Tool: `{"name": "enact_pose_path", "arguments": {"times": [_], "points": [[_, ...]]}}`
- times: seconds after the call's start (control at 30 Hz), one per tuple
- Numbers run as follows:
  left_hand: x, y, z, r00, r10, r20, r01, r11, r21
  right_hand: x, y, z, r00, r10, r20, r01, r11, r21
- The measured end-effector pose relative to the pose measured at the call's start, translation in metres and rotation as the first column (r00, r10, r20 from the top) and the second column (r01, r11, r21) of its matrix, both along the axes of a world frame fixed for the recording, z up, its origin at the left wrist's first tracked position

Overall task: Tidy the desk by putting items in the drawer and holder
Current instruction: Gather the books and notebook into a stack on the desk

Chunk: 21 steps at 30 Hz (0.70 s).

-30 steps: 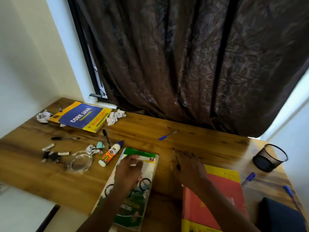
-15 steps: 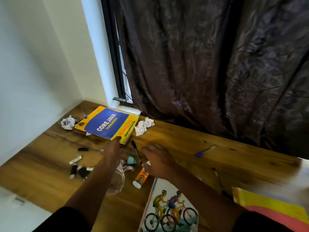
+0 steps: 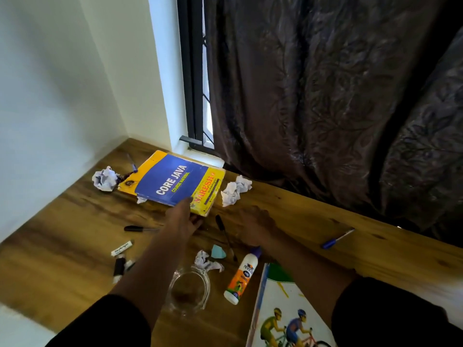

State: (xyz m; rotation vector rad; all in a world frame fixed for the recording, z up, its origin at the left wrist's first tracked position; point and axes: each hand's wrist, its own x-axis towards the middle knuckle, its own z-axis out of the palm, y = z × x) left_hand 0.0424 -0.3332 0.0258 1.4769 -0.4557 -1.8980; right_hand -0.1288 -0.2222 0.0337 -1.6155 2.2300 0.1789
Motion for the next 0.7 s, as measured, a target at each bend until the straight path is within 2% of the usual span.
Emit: {"name": "enact_pose_path", "arguments": {"times": [0.13,0.33,0.57,0.7], "points": [[-0.005,-0.009,-0.002,0.994,0.1,-0.05,-0.099,0.995,0.023,0.002,-0.003,-0.006,0.999,-0.029,-0.036,0.029,0.999,0.012],[-0.019,-0.004,0.006,0.984,0.177,-0.026,-0.178,0.983,-0.039,0.002,-0.001,-0.007,0.999,-0.013,-0.051,0.012,1.0,-0.022],[-0.024,-0.023,0.041,0.97,0.214,-0.119,-0.231,0.96,-0.155,0.0,0.0,-0.004,1.0,-0.019,-0.018,0.019,1.0,-0.018],[-0.019,-0.029,0.062,0.969,0.183,-0.166,-0.216,0.954,-0.208,0.003,0.003,0.001,1.0,-0.006,-0.013,0.006,1.0,-0.004]]}}
